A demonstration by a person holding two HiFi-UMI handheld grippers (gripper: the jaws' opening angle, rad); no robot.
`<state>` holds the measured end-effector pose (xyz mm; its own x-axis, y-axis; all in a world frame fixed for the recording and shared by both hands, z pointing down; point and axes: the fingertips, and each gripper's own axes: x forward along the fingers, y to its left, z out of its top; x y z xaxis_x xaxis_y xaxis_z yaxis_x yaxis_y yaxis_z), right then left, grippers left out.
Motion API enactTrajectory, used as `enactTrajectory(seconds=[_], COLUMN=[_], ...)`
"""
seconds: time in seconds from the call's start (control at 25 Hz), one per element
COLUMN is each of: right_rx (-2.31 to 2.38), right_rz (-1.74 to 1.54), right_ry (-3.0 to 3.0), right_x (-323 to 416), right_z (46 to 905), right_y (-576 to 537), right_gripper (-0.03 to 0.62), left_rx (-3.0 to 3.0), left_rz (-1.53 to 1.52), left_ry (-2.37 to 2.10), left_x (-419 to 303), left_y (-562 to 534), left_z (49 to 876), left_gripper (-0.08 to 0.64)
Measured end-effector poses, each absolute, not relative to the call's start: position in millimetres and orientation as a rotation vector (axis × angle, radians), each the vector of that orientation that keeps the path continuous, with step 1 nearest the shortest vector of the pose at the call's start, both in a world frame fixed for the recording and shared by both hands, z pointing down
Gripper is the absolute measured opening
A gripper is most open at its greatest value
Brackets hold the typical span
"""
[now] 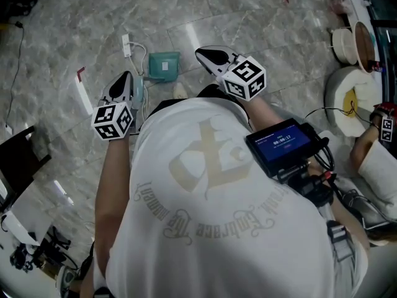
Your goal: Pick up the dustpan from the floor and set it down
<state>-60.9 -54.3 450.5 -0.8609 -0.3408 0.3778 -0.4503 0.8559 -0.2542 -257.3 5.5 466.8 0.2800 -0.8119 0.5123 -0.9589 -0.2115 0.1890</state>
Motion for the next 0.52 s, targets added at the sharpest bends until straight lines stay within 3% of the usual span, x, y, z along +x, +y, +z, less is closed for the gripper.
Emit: enactTrajectory(seconds=[0.52], right_rx=[0.61], right_rz=[0.507], right_ry=[-2.679], right_x=[-60.2], right_z=[451.6], right_y=[-58.1], right_gripper=[0.015], left_rx=[2.078], left_rz=[0.42], left_ry=[-1.559], left_x=[-258.9], left_y=[0.5], left_z=[468.5], left_gripper=[0.012])
